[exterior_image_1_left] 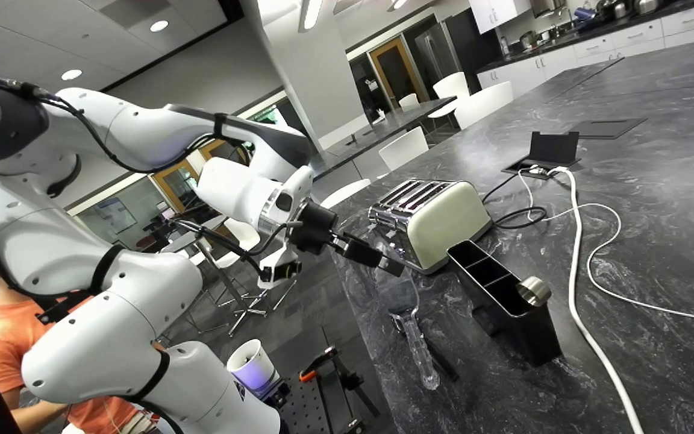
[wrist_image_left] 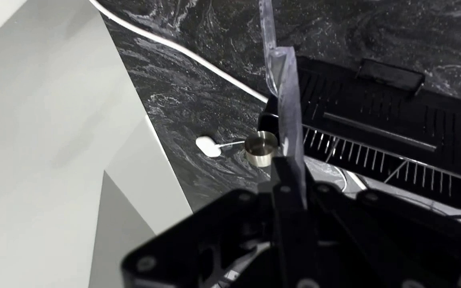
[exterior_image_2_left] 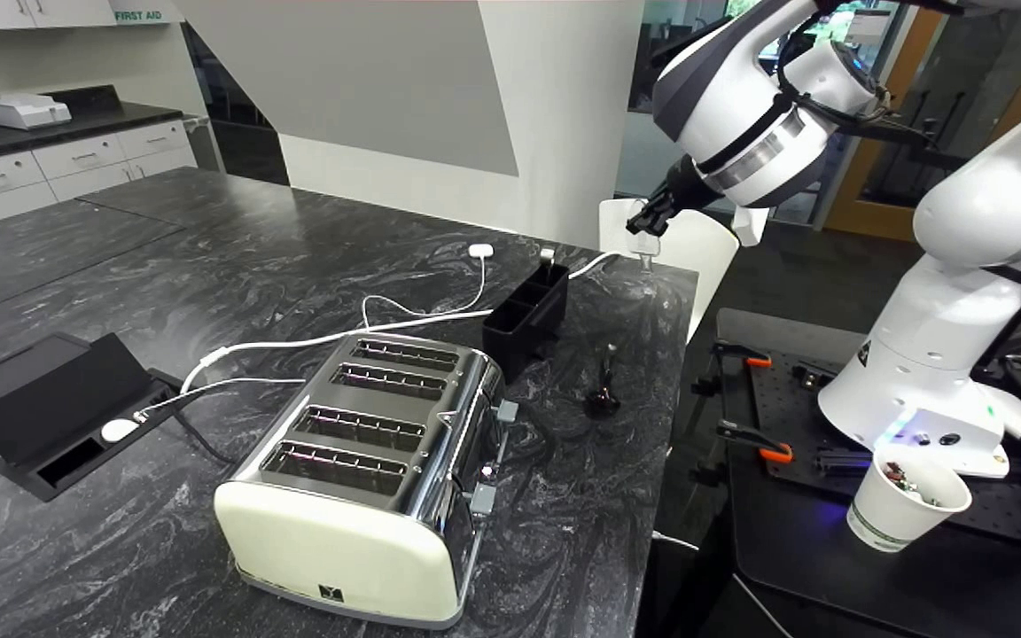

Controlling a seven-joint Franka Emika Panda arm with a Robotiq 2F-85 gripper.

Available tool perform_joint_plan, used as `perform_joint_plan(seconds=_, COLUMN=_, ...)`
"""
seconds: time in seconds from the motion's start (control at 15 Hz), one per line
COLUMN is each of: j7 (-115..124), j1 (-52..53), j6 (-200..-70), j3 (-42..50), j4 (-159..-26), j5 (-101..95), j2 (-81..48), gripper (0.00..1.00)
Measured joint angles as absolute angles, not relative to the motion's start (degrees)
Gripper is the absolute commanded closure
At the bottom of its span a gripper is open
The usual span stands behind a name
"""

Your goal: Put the cake spatula on the counter

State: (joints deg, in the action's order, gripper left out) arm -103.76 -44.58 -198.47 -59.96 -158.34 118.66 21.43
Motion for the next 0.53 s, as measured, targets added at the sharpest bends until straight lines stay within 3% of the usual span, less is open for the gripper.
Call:
perform_joint_plan(seconds=0.27, j7=-119.3, j1=-52.2, j6=-198.3, j3=-62.9, j4=-156.6, j5=123.0, j2=20.8, gripper=0.99)
perform_joint_plan(seconds=0.53, j7=-134.2, j1=-68.2, j6=-198.2, j3=-76.1, j4=-155.4, j5=127.3, j2=20.6, gripper=0.99)
